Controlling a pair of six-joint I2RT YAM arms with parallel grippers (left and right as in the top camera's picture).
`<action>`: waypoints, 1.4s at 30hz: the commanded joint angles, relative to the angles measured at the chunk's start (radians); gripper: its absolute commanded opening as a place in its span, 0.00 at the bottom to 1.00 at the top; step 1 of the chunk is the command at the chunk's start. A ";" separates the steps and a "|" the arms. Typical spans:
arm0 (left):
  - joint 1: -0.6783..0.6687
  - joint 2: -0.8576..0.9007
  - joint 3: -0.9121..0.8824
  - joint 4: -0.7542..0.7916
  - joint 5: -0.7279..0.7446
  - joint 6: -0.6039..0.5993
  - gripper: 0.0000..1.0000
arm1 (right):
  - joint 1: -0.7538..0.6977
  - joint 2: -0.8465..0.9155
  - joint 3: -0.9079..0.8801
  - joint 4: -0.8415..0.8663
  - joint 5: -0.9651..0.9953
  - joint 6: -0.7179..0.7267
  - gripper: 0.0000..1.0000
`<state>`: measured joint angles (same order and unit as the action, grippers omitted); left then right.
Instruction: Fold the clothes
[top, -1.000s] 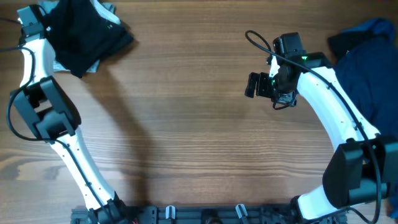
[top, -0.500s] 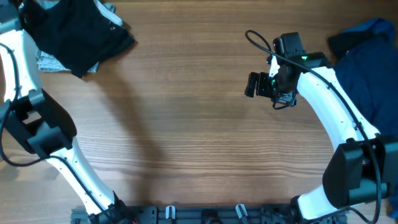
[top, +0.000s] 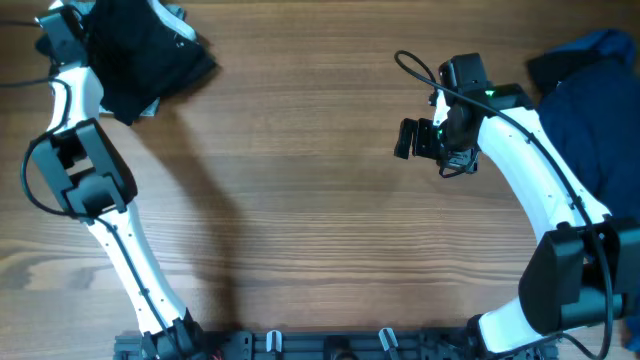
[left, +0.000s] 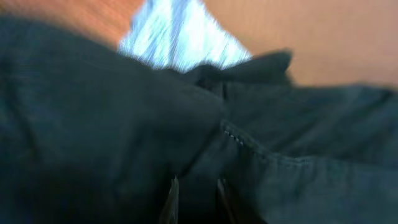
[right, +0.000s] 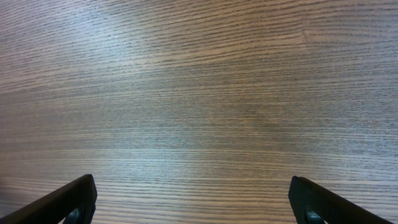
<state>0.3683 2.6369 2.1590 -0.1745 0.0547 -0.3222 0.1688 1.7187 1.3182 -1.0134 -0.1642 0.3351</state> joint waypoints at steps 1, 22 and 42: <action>0.004 0.046 -0.001 -0.046 0.006 0.004 0.16 | 0.000 0.013 0.002 -0.003 -0.021 -0.010 1.00; -0.024 -0.349 -0.080 -0.676 0.135 0.000 0.04 | 0.001 0.013 0.002 -0.016 -0.017 -0.020 1.00; -0.021 -0.501 -0.224 -0.449 -0.051 0.001 0.12 | 0.000 0.013 0.002 0.010 -0.017 -0.019 1.00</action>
<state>0.3466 2.2246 1.9324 -0.6609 0.1341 -0.3206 0.1688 1.7187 1.3182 -1.0080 -0.1650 0.3344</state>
